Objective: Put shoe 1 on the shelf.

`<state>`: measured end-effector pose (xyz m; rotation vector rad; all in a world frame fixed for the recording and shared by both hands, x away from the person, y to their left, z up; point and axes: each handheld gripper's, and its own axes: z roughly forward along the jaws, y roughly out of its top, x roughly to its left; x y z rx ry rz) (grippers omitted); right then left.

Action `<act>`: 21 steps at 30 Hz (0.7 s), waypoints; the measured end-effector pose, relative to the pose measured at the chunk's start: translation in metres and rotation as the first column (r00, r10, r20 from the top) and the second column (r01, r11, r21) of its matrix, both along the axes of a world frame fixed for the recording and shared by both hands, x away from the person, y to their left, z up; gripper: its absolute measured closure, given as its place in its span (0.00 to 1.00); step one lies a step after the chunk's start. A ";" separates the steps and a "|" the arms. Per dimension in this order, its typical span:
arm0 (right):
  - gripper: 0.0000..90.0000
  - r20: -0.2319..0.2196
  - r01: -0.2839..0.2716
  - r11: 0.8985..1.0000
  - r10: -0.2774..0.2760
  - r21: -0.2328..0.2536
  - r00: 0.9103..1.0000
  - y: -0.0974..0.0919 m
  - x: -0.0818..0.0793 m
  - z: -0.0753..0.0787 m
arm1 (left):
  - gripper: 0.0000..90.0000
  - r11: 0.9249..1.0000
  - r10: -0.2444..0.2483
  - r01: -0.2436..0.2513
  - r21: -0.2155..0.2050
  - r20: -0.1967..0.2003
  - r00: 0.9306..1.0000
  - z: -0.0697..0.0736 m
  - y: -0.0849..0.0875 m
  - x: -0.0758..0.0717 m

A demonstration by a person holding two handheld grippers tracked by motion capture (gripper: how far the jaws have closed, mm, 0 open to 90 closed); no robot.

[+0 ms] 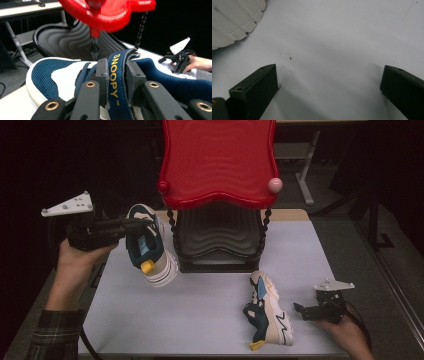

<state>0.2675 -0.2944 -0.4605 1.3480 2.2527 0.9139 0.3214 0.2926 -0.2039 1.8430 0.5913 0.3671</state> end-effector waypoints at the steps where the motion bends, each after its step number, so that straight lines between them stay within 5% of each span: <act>1: 0.01 0.000 0.000 1.000 0.000 0.000 1.000 0.000 0.000 0.000 | 0.83 1.000 0.000 0.000 0.000 0.005 1.000 0.004 0.000 0.001; 21: 0.01 -0.001 0.002 1.000 -0.002 -0.001 1.000 0.000 0.000 0.000 | 0.83 1.000 0.024 -0.026 0.015 0.148 0.989 0.094 -0.006 0.009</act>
